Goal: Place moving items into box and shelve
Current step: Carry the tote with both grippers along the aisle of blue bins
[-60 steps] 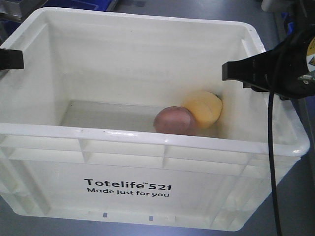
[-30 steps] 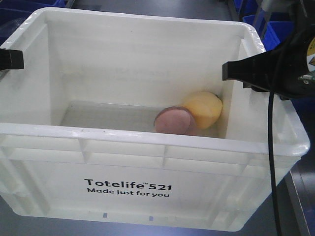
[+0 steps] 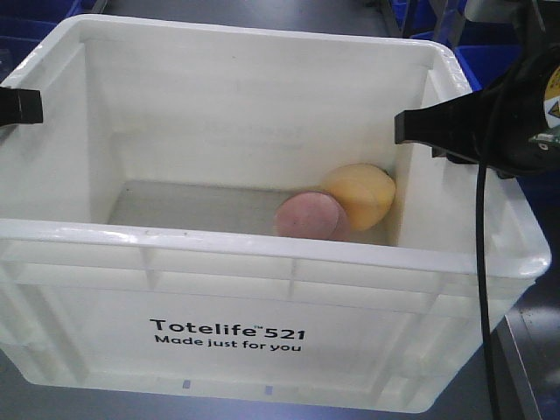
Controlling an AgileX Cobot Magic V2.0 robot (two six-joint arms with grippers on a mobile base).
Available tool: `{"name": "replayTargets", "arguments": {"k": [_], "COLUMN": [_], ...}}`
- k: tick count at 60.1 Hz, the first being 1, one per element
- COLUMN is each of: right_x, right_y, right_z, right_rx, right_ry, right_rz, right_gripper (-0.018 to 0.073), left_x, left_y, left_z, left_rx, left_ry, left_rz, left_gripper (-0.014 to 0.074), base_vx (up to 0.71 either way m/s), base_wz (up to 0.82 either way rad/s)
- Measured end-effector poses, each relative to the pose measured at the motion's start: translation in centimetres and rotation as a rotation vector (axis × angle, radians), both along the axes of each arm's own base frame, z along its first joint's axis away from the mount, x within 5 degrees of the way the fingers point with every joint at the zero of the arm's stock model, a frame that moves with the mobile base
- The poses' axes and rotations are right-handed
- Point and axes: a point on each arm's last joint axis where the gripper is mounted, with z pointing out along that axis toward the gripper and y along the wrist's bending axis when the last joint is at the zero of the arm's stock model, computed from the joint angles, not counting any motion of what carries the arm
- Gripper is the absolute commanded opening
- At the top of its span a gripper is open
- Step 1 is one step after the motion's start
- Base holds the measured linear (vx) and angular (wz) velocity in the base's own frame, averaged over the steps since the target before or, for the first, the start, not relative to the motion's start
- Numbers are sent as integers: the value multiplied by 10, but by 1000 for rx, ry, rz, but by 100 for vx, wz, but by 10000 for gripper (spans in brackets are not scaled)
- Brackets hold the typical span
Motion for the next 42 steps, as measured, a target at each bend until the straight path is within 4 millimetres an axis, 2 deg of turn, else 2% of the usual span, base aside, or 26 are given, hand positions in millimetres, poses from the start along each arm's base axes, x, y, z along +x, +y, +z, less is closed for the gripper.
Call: {"name": "replayTargets", "arguments": {"k": [42], "right_x": [0], "right_y": [0], "right_z": [0], "right_rx": [0], "right_ry": [0], "right_rz": [0], "right_gripper": [-11], "left_x": [0], "left_y": [0], "left_z": [0], "left_rx": [1], "left_ry": [0], "left_rz": [0], "left_gripper": [-13], "base_vx": [25], "base_wz": [-2]}}
